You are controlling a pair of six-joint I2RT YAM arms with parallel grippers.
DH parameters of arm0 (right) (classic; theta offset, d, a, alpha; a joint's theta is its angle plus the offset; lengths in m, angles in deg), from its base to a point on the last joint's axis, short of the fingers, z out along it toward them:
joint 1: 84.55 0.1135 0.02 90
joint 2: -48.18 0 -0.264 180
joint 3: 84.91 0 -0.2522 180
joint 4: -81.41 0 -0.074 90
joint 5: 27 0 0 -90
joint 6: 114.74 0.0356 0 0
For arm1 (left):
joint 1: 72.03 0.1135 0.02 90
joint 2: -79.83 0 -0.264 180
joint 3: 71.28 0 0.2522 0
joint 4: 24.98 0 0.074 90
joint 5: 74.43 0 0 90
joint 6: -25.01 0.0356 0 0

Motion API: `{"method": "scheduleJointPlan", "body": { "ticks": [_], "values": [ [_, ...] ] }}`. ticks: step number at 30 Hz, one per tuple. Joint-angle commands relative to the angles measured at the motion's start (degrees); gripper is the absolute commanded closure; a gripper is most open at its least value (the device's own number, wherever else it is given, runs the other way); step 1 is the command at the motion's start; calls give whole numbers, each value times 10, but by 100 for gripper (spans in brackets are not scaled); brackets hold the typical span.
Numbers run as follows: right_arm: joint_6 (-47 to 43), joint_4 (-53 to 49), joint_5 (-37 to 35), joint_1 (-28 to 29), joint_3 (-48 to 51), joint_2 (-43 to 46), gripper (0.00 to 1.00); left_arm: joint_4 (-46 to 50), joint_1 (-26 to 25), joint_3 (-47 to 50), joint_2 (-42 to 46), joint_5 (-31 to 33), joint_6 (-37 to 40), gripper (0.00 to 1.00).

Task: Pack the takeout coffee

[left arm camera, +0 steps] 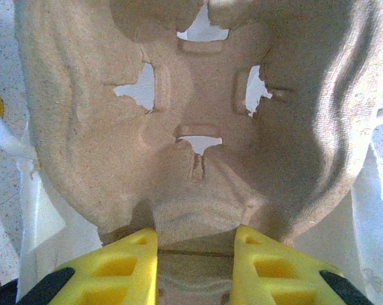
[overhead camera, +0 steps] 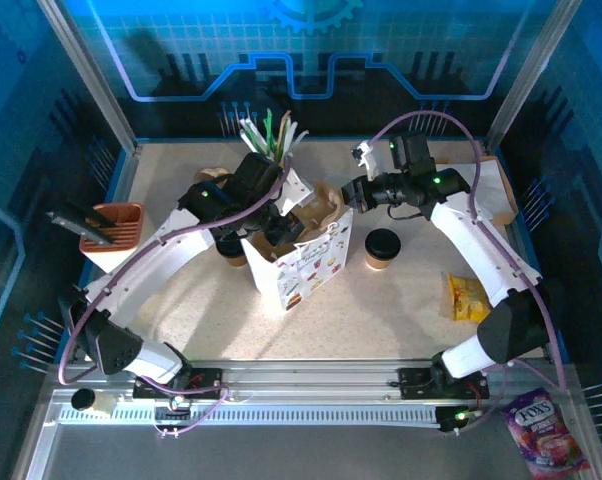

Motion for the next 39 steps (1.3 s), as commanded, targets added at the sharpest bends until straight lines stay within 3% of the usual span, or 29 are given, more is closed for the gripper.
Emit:
{"method": "scheduleJointPlan", "body": {
  "ticks": [1, 39],
  "values": [
    [0, -6, -1, -10, 4, 16, 93, 23, -4, 4, -9, 3, -2, 73],
    [9, 12, 0, -5, 31, 37, 92, 82, -17, -30, -77, 26, -1, 73]
  ]
}}
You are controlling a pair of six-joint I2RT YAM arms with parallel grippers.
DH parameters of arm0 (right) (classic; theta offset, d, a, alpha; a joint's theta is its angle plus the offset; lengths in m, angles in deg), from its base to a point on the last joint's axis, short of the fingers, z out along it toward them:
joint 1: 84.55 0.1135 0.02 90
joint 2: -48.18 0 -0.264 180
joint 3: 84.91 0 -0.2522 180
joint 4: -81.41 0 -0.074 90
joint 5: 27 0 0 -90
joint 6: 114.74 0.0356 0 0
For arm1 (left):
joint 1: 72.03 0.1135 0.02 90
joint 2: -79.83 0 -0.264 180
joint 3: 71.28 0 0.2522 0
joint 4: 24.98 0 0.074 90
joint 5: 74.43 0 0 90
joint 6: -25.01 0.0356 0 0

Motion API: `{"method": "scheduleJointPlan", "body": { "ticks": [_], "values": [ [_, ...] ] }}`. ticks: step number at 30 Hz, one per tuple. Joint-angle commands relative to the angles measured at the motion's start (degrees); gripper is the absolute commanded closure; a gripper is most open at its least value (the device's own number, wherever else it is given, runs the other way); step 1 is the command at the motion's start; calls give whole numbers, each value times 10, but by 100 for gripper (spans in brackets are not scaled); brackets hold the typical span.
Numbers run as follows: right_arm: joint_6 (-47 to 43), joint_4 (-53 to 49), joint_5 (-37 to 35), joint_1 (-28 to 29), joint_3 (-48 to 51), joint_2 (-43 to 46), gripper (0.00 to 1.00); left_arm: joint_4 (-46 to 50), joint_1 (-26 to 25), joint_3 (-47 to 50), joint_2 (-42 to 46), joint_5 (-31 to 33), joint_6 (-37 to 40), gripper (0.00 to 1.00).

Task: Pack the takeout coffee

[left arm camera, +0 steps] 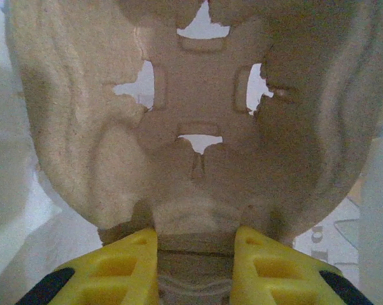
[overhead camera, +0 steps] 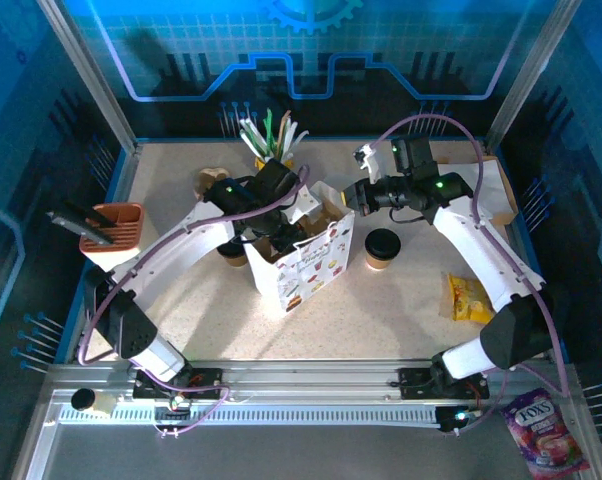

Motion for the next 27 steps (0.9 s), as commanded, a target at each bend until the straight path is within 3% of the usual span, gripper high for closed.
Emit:
{"method": "scheduleJointPlan", "body": {
  "ticks": [1, 27],
  "values": [
    [6, 4, 0, -2, 10, 19, 92, 37, -7, -23, -13, 10, 0, 73],
    [6, 5, -13, 12, 43, 32, 92, 134, -37, -104, -87, 92, 11, 73]
  ]
}}
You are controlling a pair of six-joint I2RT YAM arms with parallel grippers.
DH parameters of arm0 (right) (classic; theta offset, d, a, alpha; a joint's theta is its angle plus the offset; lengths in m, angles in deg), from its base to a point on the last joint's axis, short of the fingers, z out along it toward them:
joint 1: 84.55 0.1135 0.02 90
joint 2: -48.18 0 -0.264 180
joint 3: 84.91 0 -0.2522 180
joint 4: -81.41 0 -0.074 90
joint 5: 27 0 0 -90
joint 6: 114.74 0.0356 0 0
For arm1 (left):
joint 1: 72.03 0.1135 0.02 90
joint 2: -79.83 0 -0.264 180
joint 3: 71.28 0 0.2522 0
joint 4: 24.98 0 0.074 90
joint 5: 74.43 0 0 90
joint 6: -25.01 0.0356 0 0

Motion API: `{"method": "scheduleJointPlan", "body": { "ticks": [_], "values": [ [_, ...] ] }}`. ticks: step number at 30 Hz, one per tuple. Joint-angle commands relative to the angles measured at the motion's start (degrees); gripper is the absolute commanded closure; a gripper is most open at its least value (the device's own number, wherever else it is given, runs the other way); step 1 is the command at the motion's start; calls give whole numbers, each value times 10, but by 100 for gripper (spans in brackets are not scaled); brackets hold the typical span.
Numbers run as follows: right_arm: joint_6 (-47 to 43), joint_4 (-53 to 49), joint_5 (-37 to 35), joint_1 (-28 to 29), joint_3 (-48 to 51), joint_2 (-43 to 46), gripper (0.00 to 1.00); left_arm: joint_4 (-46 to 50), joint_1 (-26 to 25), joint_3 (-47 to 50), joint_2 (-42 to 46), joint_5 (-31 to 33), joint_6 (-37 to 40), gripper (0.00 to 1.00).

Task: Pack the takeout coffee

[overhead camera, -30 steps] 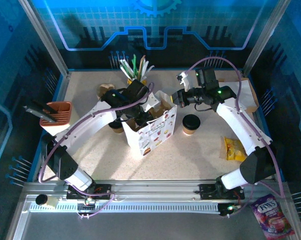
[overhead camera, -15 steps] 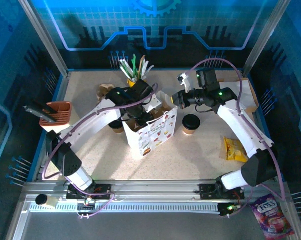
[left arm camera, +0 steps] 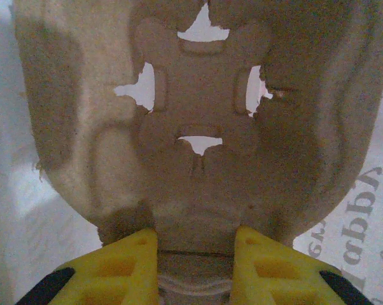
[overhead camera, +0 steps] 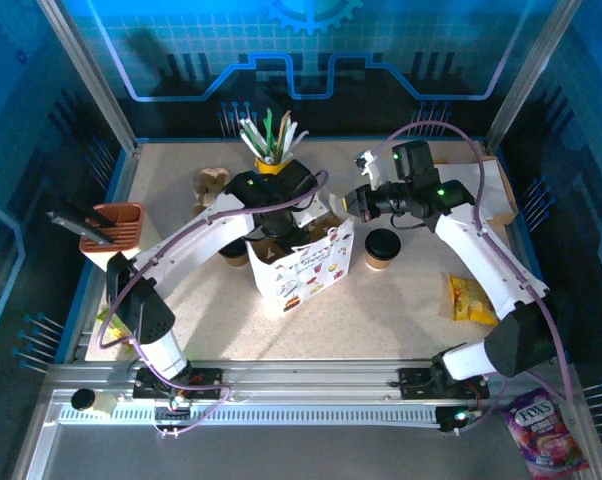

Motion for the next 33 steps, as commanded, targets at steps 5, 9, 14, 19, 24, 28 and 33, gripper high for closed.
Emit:
{"method": "scheduleJointPlan", "body": {
  "ticks": [5, 9, 14, 19, 24, 28, 33],
  "values": [
    [2, -8, -3, 6, 2, 5, 92, 48, -8, -35, -12, 43, 5, 73],
    [1, -8, -4, 6, 0, 2, 92, 57, -13, -51, -9, 55, 5, 73],
    [1, -9, -4, 6, 0, -1, 92, 64, -17, -54, -13, 55, 9, 73],
    [-1, -9, -3, 6, -1, -2, 92, 67, -17, -51, -24, 53, 14, 73],
    [-1, -10, -3, 4, -1, -3, 92, 68, -19, -51, -35, 48, 15, 73],
    [-1, -7, 0, 4, -1, -4, 92, 74, -20, -51, -44, 51, 15, 73],
    [0, -7, 1, 4, 2, -3, 92, 72, -22, -44, -50, 51, 16, 73]
  ]
}}
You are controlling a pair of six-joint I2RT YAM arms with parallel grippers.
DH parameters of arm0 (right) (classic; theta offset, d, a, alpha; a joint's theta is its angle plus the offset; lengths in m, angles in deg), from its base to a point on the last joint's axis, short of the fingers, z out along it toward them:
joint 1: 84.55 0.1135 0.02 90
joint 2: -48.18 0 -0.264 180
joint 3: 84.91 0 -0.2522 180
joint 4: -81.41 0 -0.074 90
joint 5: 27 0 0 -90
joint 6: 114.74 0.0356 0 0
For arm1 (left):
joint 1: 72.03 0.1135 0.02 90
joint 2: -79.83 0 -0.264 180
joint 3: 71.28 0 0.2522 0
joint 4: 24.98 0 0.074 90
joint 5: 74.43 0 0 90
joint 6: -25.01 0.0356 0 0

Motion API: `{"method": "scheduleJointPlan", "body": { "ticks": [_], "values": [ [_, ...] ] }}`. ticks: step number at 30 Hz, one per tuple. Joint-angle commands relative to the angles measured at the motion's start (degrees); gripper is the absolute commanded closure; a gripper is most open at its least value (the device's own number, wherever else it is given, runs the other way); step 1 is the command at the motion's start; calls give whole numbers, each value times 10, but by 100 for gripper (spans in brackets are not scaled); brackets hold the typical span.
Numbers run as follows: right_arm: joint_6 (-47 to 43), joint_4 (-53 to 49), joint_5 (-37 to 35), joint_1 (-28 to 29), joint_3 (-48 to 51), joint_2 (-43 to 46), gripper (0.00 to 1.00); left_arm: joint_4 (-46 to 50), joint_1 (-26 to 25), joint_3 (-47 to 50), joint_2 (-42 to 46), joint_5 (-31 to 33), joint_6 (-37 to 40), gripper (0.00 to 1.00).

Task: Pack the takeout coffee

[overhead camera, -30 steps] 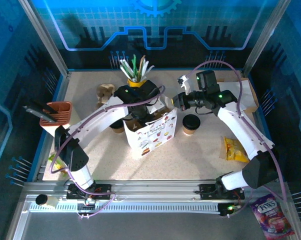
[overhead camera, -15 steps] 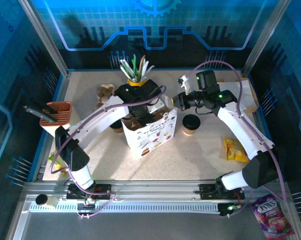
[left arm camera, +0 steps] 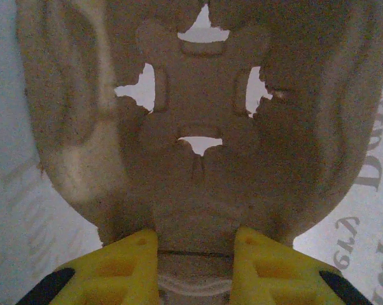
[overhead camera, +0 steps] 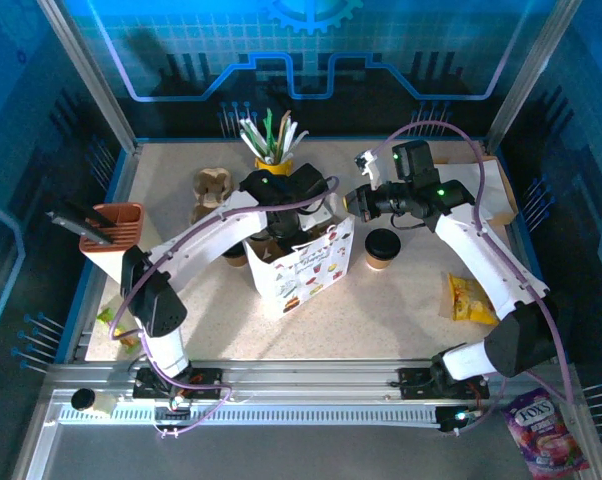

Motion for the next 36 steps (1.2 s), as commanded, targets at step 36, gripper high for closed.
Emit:
{"method": "scheduleJointPlan", "body": {
  "ticks": [36],
  "values": [
    [17, 23, -20, 2, 26, 71, 60, -92, -5, 123, -49, -74, -32, 69]
  ]
}}
